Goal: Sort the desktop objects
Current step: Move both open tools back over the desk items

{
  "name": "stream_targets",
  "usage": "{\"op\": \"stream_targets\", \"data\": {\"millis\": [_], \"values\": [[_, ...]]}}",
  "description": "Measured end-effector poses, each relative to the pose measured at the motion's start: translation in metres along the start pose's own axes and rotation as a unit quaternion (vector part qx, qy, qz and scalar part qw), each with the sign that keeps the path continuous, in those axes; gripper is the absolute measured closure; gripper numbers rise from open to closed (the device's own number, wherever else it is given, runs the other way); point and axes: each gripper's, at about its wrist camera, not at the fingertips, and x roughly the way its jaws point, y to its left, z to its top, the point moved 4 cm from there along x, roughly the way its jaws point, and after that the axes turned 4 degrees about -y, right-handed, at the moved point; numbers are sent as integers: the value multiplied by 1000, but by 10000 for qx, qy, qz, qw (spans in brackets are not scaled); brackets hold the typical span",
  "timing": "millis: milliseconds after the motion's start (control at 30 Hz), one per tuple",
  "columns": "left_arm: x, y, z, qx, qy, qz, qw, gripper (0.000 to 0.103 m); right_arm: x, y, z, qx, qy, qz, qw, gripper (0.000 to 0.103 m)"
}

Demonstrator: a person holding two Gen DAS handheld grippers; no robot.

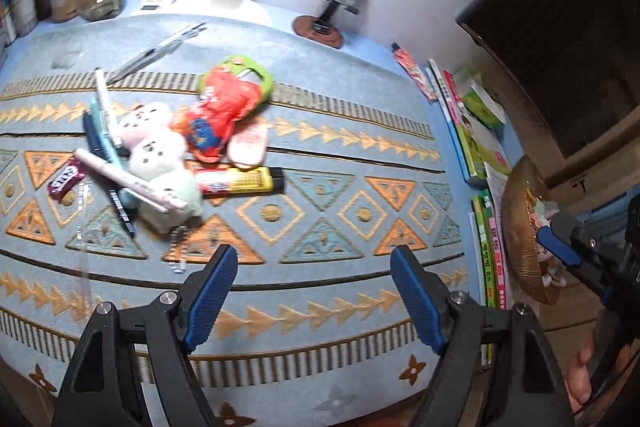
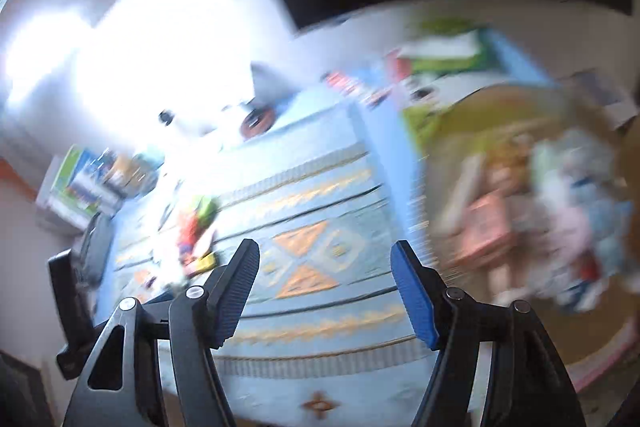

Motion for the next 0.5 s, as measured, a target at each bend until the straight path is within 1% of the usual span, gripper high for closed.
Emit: {"op": "stream_targets", "data": {"millis": [67,133,200,233,300,400,467,500], "values": [[-6,26,4,-152,-78,124,9998,26,14,27,-9,-178,172,138,9996,35],[-13,53,10,-354,-196,249,9989,26,26,50,-16,-375,314,159,9987,35],[-19,80,16,-597,-298,311,9973,26,36,67,-24,-420,454,207,9979,35],[-19,94,19,-729,-277,305,9965,26,42,73,-27,-407,528,238,9975,35],[-14,120,22,-1061,-131,227,9940,28,55,84,-32,-388,687,292,9964,35],[-6,152,25,-1608,-31,-75,9870,28,71,96,-40,-295,816,305,9958,35],[0,164,29,-1831,24,-181,9829,28,82,103,-47,-177,932,300,9950,35],[4,169,33,-1881,25,-175,9820,28,87,105,-50,-100,991,263,9947,35]]}}
